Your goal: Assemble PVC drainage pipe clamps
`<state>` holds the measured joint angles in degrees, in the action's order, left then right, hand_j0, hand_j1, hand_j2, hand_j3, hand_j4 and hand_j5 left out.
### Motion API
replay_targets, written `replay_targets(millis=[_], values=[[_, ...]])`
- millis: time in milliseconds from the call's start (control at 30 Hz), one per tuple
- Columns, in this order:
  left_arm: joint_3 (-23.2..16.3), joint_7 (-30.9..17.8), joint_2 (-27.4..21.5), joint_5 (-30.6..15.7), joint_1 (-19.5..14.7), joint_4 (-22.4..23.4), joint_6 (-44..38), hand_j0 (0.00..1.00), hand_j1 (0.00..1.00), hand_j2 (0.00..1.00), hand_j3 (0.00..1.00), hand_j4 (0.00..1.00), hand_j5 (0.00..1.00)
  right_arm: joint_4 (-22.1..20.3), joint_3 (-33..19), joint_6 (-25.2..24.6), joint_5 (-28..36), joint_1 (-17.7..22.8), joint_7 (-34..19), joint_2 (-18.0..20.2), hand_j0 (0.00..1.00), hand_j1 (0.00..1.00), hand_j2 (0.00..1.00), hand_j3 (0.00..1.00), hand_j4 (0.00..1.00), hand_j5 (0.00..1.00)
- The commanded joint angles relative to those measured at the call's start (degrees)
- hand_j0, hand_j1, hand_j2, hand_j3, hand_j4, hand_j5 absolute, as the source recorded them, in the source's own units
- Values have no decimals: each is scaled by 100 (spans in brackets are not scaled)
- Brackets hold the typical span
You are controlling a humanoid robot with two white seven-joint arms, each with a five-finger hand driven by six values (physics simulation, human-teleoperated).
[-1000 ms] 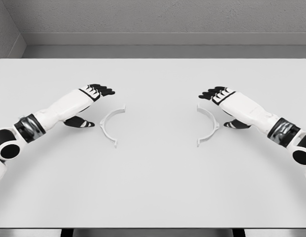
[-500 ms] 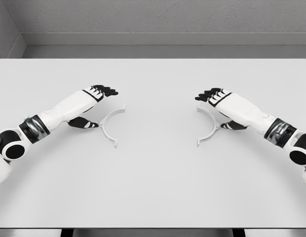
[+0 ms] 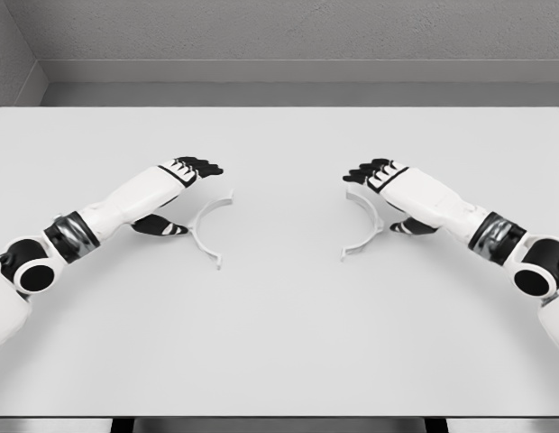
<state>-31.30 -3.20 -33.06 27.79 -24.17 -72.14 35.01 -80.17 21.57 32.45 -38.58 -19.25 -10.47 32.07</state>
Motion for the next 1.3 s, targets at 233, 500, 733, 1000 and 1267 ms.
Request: replay_targets(millis=[233, 500, 733, 1000, 1267], values=[[10, 4, 142, -45, 0, -11, -1, 100, 100, 100, 100, 100, 100, 362, 304, -46, 35, -290, 10, -193, 100, 100, 100, 100, 100, 100], [10, -5, 292, -45, 9, -46, -1, 100, 100, 100, 100, 100, 100, 362, 322, -46, 35, -308, 10, -210, 100, 100, 100, 100, 100, 100], [1, 3, 344, -36, 26, -81, -1, 100, 100, 100, 100, 100, 100, 731, 287, -54, 35, -677, 10, -421, 100, 100, 100, 100, 100, 100], [1, -5, 494, -36, 44, -107, -1, 100, 100, 100, 100, 100, 100, 1205, 339, -54, 26, -1002, 10, -694, 100, 100, 100, 100, 100, 100], [10, -5, 582, -1, 44, -107, -1, 100, 100, 100, 100, 100, 100, 1513, 498, -54, -9, -1160, 10, -781, 100, 100, 100, 100, 100, 100]])
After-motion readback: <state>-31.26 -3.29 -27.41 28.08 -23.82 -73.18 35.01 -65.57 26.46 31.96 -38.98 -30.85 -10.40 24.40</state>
